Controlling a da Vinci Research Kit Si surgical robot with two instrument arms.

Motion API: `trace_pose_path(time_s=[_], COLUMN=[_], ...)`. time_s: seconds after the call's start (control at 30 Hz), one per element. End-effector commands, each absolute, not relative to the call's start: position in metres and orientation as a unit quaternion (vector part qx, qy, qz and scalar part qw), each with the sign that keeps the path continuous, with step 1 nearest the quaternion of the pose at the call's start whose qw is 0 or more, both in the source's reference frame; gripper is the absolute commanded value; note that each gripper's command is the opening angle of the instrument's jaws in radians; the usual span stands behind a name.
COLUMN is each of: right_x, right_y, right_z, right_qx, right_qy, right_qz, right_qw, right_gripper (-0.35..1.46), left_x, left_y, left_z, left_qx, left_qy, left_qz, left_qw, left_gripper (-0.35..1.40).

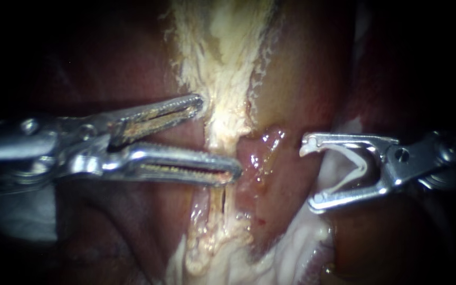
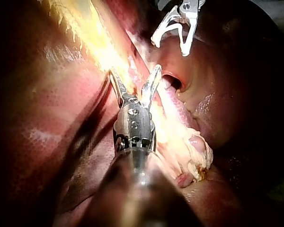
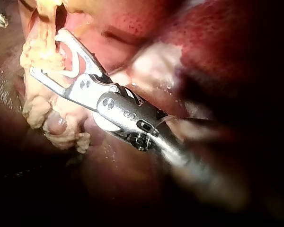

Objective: Grabbing gallbladder

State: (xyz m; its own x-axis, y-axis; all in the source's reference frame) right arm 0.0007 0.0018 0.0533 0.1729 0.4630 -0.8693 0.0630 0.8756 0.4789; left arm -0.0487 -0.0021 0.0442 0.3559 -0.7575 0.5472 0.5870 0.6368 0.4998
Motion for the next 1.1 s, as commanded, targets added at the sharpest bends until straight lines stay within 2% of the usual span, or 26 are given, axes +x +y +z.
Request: trace_pose_path(time_s=[0.03,0.4,0.63,0.8,0.93,1.1], right_x=[0.0008,0.0008,0.0007,0.0007,0.0007,0.0007], right_y=[0.0017,0.0017,0.0017,0.0017,0.0017,0.0017], right_z=[0.0533,0.0533,0.0533,0.0533,0.0533,0.0533], right_qx=[0.209,0.209,0.209,0.209,0.209,0.209], right_qy=[0.629,0.629,0.629,0.629,0.629,0.629], right_qz=[0.136,0.136,0.136,0.136,0.136,0.136], right_qw=[0.737,0.737,0.737,0.737,0.737,0.737], right_gripper=[0.57,0.57,0.57,0.57,0.57,0.57], left_x=[-0.0485,-0.0477,-0.0473,-0.0463,-0.0457,-0.0454], left_y=[-0.0019,-0.0003,0.0008,0.0019,0.0023,0.0018], left_z=[0.0447,0.0477,0.0493,0.0509,0.0516,0.0511], left_qx=[0.113,0.117,0.124,0.134,0.146,0.149], left_qy=[-0.390,-0.376,-0.362,-0.348,-0.325,-0.318], left_qz=[-0.413,-0.434,-0.455,-0.470,-0.485,-0.490], left_qw=[0.815,0.811,0.804,0.800,0.799,0.798], left_gripper=[0.59,0.41,0.04,-0.35,-0.35,-0.35])
